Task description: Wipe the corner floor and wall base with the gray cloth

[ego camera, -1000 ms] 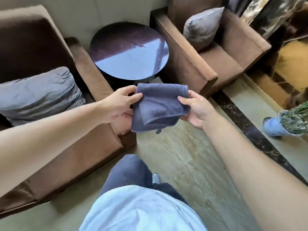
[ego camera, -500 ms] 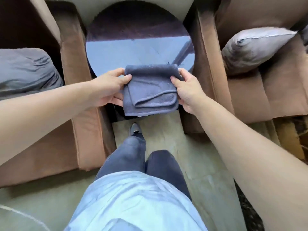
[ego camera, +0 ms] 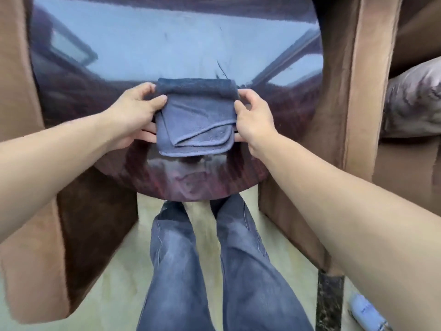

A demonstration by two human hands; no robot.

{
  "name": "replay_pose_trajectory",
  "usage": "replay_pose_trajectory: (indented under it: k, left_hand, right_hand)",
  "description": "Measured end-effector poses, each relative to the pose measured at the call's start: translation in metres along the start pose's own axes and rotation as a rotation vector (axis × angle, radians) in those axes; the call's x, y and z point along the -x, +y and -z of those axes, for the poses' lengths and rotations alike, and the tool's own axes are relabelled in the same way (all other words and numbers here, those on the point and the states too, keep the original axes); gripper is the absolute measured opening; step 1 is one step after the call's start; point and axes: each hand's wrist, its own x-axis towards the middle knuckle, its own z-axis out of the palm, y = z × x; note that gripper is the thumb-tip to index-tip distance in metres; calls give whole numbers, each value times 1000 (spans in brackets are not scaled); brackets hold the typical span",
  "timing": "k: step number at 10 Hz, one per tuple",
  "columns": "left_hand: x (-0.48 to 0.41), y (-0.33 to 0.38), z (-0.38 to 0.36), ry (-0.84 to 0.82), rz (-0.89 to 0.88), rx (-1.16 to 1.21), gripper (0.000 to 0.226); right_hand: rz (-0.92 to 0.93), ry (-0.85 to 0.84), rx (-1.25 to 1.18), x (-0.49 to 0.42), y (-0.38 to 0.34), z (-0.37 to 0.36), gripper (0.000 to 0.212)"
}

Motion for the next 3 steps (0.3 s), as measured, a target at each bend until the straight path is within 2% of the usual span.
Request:
replay_pose_trajectory:
  k: [1,2,3]
  left_hand:
    - [-26,-9,-7,45,80,77,22]
    - [-17,0,-6,52,146,41,18]
    - [21,27,5,89,187,-227,52]
  right_hand:
    - [-70,-45,-21,-20,-5,2,21]
    - [-113,-176,95,-18,-20,11,19]
    - [-90,-226,274,12,-47,30,36]
